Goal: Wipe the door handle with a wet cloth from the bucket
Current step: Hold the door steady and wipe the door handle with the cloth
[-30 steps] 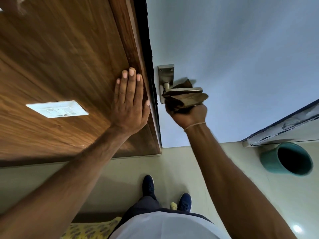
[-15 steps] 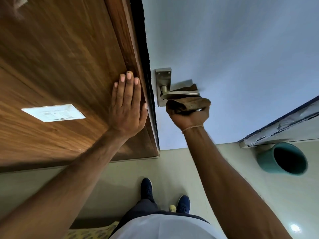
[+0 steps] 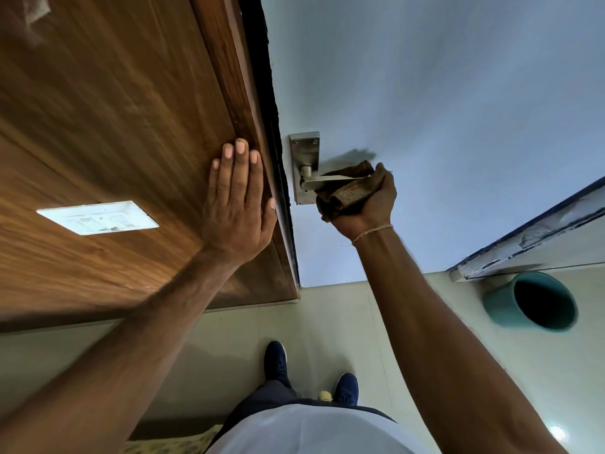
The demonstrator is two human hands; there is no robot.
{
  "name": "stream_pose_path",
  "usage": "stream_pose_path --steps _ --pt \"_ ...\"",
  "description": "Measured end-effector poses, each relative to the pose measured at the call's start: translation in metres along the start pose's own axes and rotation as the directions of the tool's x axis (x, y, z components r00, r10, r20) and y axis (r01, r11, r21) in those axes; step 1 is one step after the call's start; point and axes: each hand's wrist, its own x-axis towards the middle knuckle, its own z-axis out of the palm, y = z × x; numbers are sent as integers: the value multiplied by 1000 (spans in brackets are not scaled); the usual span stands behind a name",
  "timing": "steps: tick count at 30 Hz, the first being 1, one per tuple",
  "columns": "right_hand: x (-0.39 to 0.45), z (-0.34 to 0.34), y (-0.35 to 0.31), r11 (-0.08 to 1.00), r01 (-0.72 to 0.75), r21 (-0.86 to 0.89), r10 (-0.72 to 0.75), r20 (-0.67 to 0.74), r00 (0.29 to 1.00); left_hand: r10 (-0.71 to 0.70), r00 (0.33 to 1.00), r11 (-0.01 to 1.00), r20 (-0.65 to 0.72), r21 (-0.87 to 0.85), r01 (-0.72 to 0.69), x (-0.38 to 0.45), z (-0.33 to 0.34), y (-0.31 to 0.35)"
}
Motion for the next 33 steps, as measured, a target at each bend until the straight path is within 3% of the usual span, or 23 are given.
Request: stream_pose_path --steps 3,5,7,9,12,13,15,17,22,24,27,33 --pt "0 1 -9 996 59 -61 -61 -39 997 -6 1000 1000 2 4 6 0 -1 0" --pt "-1 0 -14 910 177 -374 -237 -122 964 -6 1000 1000 -3 5 6 0 -1 0" --pt "-4 -1 -16 537 230 -812 -489 -77 869 -11 1000 1000 -12 4 11 -1 0 1" --pt "-5 1 -18 109 206 -972 -613 97 784 -19 1000 1000 -14 4 19 0 2 4" --pt "-3 8 -17 -550 119 -827 -598 489 636 -29 1000 1000 -7 7 29 0 3 4" --pt "-4 11 -12 -694 97 -713 -515 586 625 -29 1000 1000 -6 11 29 -1 3 4" --pt "-12 20 7 -849 83 -522 -331 648 686 -22 1000 1000 -7 13 22 -1 2 3" --pt "-23 32 20 -876 108 -470 -243 623 744 -10 1000 1000 -10 7 10 0 0 1" --pt "-23 45 -23 -703 328 -631 -103 547 831 -13 1000 1000 5 -1 13 0 -3 -1" --pt "-22 42 -33 -763 372 -529 15 560 828 -26 1000 1000 2 6 26 -1 -2 2" --pt "-17 42 -36 -849 380 -368 125 560 819 -35 999 999 1 -4 35 0 -1 6" --pt "-5 71 -43 -789 295 -539 165 277 947 -13 1000 1000 3 -3 13 -1 -5 2"
